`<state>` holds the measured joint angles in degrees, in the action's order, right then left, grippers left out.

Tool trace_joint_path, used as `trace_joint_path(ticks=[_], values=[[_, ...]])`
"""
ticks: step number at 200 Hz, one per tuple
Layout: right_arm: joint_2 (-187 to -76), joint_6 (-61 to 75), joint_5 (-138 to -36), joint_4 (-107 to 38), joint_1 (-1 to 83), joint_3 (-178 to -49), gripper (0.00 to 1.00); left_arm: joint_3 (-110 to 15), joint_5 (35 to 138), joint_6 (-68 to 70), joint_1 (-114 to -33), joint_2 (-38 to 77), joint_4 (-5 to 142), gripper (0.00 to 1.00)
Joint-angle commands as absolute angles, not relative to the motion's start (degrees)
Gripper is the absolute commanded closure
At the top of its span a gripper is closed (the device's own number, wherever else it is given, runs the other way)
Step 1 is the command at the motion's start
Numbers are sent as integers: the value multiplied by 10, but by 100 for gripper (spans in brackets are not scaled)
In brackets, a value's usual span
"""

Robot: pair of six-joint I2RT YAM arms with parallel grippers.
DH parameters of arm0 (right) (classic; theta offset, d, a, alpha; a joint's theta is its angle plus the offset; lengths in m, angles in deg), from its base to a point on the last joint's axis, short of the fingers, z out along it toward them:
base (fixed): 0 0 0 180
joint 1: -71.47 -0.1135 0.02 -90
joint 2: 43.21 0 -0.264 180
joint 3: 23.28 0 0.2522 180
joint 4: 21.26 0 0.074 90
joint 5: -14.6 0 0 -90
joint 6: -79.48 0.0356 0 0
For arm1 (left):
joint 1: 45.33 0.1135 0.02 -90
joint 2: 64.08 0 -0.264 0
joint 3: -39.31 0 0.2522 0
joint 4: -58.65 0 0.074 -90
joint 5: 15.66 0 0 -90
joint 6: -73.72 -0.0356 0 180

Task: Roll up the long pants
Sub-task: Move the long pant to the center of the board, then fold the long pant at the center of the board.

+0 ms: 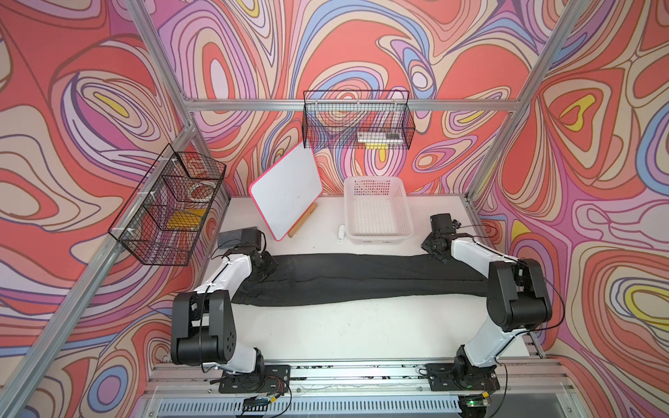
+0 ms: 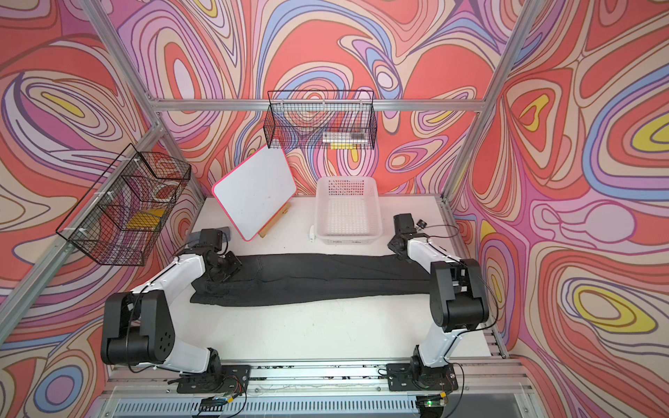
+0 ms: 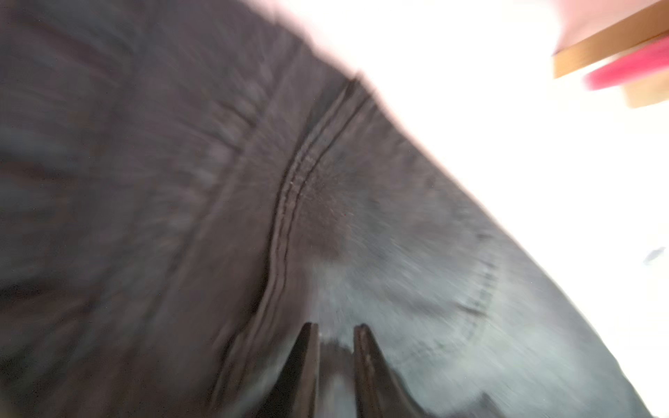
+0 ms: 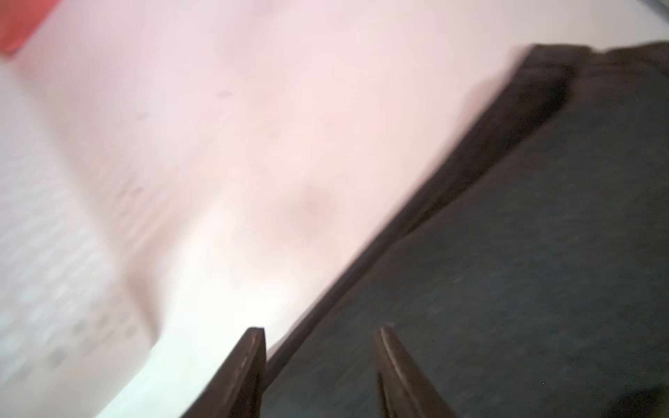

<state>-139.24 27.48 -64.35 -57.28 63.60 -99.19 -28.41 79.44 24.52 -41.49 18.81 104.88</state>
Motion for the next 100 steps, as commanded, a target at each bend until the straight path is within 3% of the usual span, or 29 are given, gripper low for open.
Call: trace_joint_path(ticks=[1,36,73,100], values=[[-1321,187,-698,-575,567,-972,53,-305,739,213,-408,156,1152,73],[-1307,154,-687,-536,395,-989,56,-262,746,206,-384,157,1116,75],[-1521,-34,-790,-559,269,-1191,33,-268,789,191,-343,161,1107,67],[-1637,-122,-813,-597,246,-1297,28,-301,796,192,-335,129,1171,54]])
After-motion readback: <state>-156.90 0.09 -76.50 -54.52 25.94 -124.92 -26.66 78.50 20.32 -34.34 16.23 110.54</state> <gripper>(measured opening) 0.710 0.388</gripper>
